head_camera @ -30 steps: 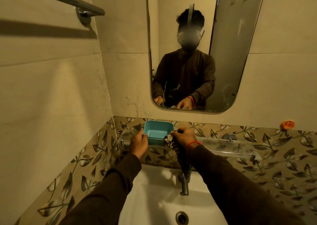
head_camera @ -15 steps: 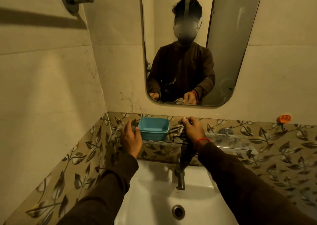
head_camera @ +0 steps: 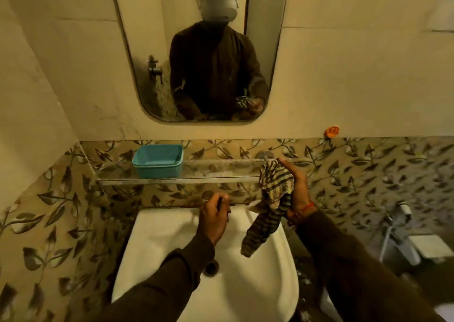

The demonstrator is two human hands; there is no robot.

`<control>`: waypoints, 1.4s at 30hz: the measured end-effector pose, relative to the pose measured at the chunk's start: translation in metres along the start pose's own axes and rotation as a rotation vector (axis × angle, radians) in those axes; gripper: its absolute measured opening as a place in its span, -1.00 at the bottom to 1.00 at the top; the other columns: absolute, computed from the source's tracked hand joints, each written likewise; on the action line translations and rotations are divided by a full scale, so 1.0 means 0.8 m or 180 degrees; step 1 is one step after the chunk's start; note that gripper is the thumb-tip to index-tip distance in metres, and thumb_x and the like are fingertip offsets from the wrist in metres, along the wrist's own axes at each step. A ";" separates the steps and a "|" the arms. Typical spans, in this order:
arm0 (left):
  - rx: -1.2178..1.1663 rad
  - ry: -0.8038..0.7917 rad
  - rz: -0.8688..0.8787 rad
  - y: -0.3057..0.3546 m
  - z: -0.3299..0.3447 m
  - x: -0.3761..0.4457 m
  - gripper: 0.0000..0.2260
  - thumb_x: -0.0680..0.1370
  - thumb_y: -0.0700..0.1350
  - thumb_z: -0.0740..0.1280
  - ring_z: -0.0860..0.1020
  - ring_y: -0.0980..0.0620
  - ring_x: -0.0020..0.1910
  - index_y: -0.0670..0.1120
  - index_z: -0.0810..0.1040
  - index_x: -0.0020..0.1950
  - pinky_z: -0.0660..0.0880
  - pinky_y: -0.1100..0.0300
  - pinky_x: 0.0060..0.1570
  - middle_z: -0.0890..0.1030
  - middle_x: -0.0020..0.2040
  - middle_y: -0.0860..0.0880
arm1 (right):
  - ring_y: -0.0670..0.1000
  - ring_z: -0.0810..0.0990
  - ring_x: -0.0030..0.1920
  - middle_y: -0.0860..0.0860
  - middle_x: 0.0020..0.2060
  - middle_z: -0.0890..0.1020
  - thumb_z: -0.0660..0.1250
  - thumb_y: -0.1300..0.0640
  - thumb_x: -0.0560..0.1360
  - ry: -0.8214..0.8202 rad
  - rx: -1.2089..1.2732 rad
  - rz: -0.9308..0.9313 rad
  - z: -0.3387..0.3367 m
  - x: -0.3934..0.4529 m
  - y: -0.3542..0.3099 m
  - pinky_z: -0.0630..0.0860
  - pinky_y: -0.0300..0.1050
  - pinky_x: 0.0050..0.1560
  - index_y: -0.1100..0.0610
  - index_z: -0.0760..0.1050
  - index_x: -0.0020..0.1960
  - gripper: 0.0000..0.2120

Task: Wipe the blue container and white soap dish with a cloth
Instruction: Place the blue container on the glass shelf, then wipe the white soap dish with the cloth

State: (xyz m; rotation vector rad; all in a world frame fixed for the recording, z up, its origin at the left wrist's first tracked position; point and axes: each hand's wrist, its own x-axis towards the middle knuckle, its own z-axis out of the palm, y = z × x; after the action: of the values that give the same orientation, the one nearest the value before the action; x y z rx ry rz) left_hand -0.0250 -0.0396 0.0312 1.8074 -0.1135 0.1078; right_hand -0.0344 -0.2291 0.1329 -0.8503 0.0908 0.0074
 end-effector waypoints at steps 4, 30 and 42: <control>0.0184 -0.0320 -0.0452 -0.017 0.064 0.007 -0.80 0.69 -0.03 0.26 0.61 -0.03 -0.16 -0.13 0.56 0.17 0.45 0.42 -0.44 0.64 0.02 -0.13 | 0.05 0.67 -0.30 0.09 -0.27 0.68 0.28 -0.05 0.51 0.0141 0.0182 -0.0099 -0.059 -0.023 -0.022 0.62 -0.11 -0.27 0.17 0.66 -0.12 -0.68; 0.1383 -0.0325 -0.1487 -0.119 0.207 0.071 -0.71 0.63 -0.06 0.35 0.61 -0.25 0.18 -0.20 0.50 0.27 0.56 -0.07 0.21 0.64 0.18 -0.23 | 0.03 0.68 -0.21 0.06 -0.24 0.69 0.22 -0.12 0.54 0.0537 0.0425 0.0013 -0.170 0.005 -0.011 0.63 -0.08 -0.13 0.14 0.69 -0.14 -0.60; -0.0549 0.0227 -0.0620 -0.044 0.106 -0.034 -0.86 0.65 -0.12 0.32 0.71 0.04 -0.24 0.14 0.48 0.07 0.53 0.21 -0.61 0.64 -0.06 -0.07 | 0.13 0.68 -0.24 0.04 -0.24 0.66 0.48 -0.31 0.27 0.0522 -0.2901 -0.0239 -0.094 -0.017 0.033 0.66 0.07 -0.33 -0.11 0.48 -0.09 -0.62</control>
State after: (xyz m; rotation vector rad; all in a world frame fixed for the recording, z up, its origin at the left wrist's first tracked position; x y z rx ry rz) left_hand -0.0457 -0.1134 -0.0268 1.6312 0.1013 0.0232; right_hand -0.0549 -0.2676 0.0647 -1.7650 0.2174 -0.0985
